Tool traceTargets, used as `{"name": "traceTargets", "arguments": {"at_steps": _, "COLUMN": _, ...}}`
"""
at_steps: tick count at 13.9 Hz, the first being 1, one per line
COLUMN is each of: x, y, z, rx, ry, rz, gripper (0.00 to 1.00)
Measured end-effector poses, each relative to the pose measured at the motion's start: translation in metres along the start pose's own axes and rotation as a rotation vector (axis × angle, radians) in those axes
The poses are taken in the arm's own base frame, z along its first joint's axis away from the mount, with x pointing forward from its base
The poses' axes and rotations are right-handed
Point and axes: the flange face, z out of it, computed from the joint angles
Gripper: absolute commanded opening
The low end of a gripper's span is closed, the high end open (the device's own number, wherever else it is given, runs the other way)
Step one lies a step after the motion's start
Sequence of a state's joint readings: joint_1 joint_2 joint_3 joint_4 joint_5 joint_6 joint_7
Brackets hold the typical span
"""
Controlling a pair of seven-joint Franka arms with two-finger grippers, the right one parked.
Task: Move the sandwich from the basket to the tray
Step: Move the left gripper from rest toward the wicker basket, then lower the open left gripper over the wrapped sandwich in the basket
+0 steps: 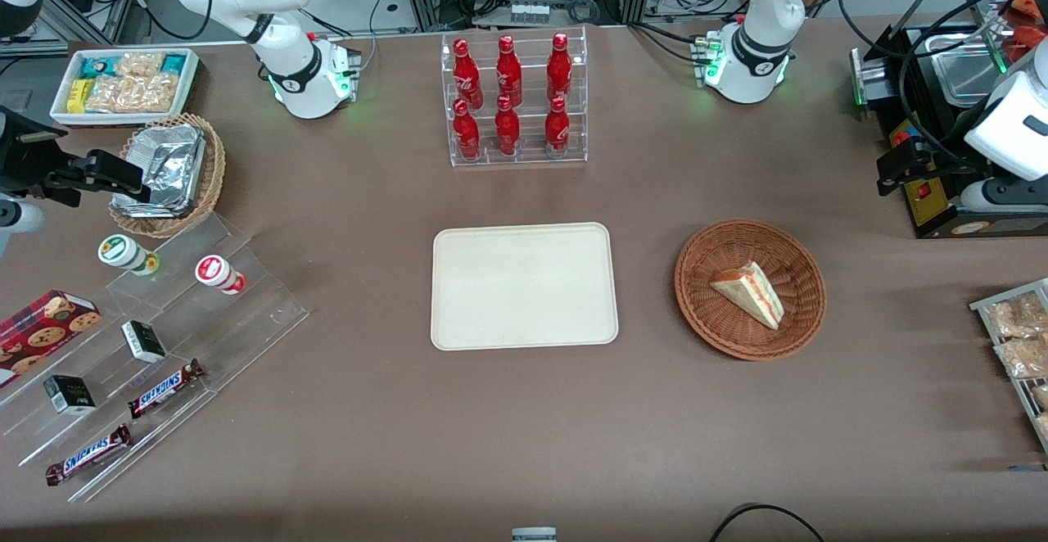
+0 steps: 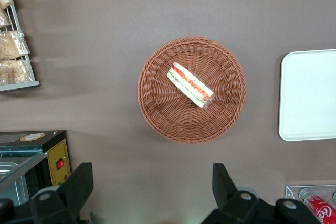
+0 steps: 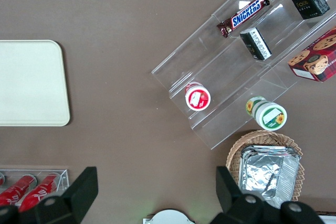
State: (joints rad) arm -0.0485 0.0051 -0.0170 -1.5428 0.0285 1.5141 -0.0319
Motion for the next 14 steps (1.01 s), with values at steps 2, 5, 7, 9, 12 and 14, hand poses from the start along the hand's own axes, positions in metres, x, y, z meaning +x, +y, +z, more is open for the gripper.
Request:
{"name": "traceTargets", "arguments": {"at_steps": 2, "x": 0.000, "y": 0.000, "z": -0.001, "rx": 0.000, "ry": 0.003, "rz": 0.000, "gripper": 1.00}}
{"name": "traceTargets", "arguments": {"at_steps": 5, "x": 0.001, "y": 0.001, "z": 0.001, "rx": 0.000, "ry": -0.002, "rz": 0.001, "gripper": 1.00}}
{"name": "traceTargets", "arguments": {"at_steps": 7, "x": 0.006, "y": 0.003, "z": 0.012, "rx": 0.001, "ry": -0.021, "rz": 0.006, "gripper": 1.00}}
{"name": "traceTargets", "arguments": {"at_steps": 9, "x": 0.015, "y": 0.006, "z": 0.035, "rx": 0.001, "ry": -0.047, "rz": 0.001, "gripper": 1.00}}
{"name": "traceTargets", "arguments": {"at_steps": 12, "x": 0.028, "y": 0.018, "z": 0.091, "rx": 0.002, "ry": -0.041, "rz": -0.069, "gripper": 1.00}}
{"name": "traceTargets", "arguments": {"at_steps": 14, "x": 0.029, "y": 0.033, "z": 0.130, "rx": 0.002, "ry": -0.029, "rz": -0.135, "gripper": 1.00}}
